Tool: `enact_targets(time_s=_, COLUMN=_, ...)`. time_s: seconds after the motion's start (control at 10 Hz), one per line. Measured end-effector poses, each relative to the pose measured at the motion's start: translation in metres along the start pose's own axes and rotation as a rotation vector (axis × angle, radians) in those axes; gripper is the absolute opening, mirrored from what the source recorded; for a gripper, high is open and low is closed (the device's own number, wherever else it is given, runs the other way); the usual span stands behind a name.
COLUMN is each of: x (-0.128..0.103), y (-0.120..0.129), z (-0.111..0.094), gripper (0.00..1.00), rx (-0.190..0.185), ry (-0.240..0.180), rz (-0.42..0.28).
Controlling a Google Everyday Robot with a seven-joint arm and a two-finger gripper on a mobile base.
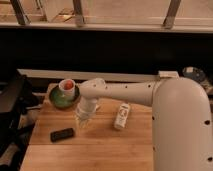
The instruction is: Push the eraser across the table
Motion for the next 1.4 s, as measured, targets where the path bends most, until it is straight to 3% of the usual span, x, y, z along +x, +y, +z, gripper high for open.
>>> enact_targets(time_s=0.9, x=-0.009, y=-0.007, z=0.022, gripper=0.00, rx=0.004, ry=-0.011, rz=0.032)
enact_targets(time_s=1.4, x=-0.017, y=-0.003, z=0.046, gripper=0.00, rx=-0.025, ry=0.004, rz=0.024)
